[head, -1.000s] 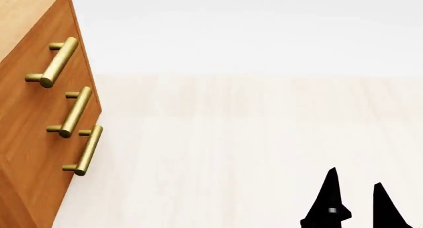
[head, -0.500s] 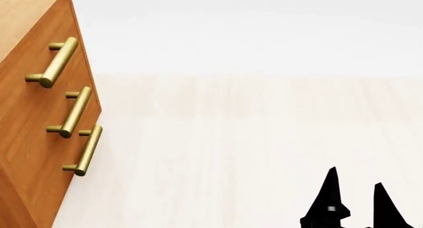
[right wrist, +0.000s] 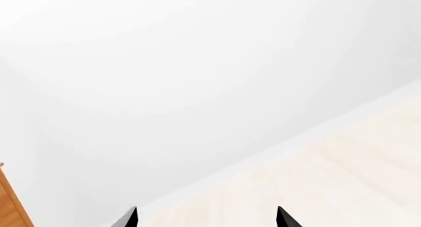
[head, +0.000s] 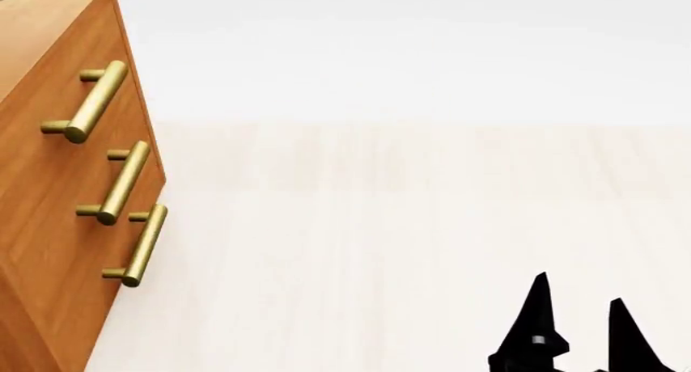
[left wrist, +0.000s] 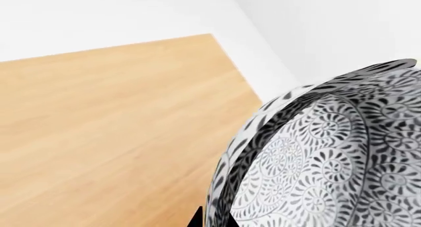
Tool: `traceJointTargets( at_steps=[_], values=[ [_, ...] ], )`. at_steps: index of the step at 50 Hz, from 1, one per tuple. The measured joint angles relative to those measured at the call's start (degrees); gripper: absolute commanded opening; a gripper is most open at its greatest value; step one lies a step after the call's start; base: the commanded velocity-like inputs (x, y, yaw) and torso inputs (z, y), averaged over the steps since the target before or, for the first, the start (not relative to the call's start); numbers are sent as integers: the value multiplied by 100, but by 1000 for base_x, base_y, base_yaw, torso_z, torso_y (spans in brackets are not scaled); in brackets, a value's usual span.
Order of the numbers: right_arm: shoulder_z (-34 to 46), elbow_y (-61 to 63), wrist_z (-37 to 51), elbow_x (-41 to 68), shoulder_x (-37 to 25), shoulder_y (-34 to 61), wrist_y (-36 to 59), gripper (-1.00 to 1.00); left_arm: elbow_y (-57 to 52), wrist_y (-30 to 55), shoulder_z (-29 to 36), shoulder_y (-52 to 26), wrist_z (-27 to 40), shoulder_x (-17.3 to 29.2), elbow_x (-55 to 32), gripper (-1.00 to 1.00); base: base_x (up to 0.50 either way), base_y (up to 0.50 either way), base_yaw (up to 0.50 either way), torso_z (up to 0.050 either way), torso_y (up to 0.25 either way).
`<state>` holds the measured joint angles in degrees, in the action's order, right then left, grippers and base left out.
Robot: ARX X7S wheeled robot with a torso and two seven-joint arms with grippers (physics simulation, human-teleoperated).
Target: Put the bowl on top of the cabinet.
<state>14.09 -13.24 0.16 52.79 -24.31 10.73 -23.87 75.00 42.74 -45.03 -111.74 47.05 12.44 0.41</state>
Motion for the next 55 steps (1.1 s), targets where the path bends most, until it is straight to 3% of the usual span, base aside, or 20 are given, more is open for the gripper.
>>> traceJointTargets(
  at_steps=[55],
  values=[
    [-37,7,-6,63,-15,-5,29,100,0,-876,-498,202,889,106,5,-100,0,0,0,0,0]
  ],
)
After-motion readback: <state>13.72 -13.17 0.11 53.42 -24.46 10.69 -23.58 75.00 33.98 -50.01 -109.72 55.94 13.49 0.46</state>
